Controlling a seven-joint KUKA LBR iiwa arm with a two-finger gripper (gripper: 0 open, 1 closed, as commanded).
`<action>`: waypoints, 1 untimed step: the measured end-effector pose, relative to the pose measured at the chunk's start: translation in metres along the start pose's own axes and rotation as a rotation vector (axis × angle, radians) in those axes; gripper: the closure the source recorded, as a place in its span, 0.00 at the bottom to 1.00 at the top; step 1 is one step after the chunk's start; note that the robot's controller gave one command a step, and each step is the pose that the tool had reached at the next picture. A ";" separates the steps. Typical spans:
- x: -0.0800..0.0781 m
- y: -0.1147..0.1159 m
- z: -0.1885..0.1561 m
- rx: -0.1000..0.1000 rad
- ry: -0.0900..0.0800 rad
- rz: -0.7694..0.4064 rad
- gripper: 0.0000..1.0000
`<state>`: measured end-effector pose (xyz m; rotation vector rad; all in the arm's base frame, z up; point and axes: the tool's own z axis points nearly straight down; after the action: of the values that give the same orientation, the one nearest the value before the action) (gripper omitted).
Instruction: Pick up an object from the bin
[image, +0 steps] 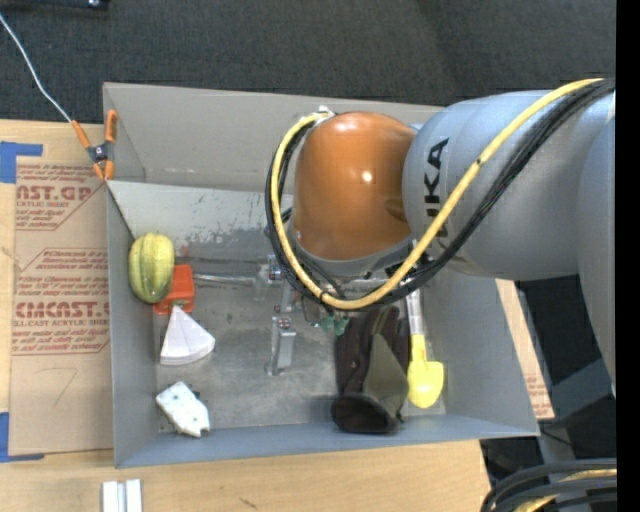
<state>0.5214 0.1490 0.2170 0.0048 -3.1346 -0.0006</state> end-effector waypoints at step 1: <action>-0.002 -0.001 -0.005 -0.001 -0.008 0.003 0.00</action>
Offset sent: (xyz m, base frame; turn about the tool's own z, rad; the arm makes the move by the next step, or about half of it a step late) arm 0.0085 -0.0445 -0.1466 0.1786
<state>0.5231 0.1479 0.2216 0.0008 -3.1425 -0.0026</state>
